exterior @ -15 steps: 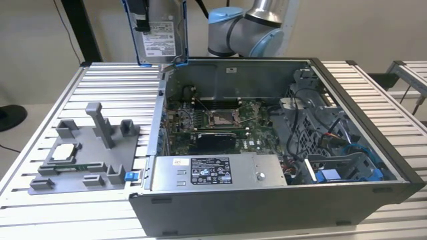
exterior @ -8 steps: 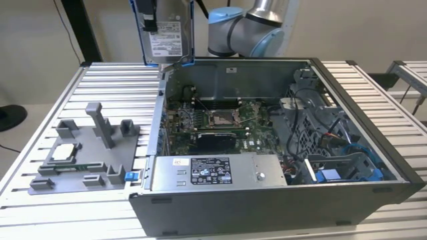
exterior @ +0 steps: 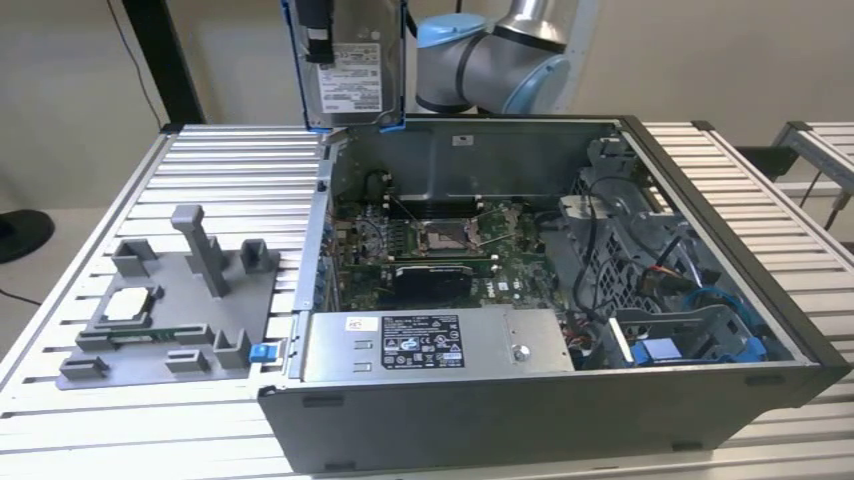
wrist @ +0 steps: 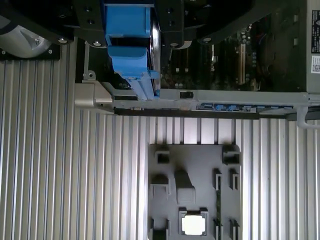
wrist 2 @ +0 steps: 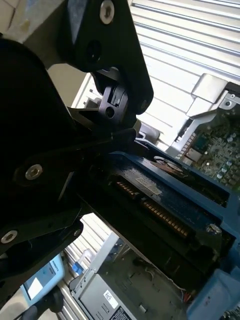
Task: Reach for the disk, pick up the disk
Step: 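Pick up the disk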
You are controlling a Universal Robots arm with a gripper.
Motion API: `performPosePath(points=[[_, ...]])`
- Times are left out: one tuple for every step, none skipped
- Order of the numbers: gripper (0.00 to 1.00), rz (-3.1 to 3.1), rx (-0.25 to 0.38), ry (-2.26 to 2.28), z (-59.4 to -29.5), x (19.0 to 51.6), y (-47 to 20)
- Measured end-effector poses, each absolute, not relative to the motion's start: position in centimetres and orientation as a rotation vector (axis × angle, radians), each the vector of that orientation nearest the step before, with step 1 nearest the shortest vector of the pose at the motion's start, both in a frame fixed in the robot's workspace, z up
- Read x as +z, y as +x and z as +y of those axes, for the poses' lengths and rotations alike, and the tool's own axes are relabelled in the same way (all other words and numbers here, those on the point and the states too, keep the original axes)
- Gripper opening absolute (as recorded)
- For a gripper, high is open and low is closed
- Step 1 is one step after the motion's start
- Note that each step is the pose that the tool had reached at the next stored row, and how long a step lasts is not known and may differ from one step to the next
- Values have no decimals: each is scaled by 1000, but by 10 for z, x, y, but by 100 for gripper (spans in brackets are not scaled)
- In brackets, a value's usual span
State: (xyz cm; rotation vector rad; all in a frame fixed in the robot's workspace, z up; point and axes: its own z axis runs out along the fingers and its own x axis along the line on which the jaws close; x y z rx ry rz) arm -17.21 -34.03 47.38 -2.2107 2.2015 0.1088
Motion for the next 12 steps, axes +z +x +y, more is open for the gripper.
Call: performPosePath(points=[[0, 2202, 109, -2211, -340, 474, -169], [0, 2202, 109, -2211, -340, 474, -167], [0, 2202, 109, -2211, -340, 474, -164], [0, 2202, 109, -2211, -340, 474, -161], [0, 2202, 109, -2211, -340, 474, -157], [0, 2202, 109, -2211, -340, 474, -154], [0, 2202, 109, -2211, -340, 474, -151], [0, 2202, 110, -2211, -340, 474, -148], [0, 2202, 110, -2211, -340, 474, -144], [0, 2202, 110, -2211, -340, 474, -141], [0, 2202, 110, -2211, -340, 474, -137], [0, 2202, 110, -2211, -340, 474, -134]])
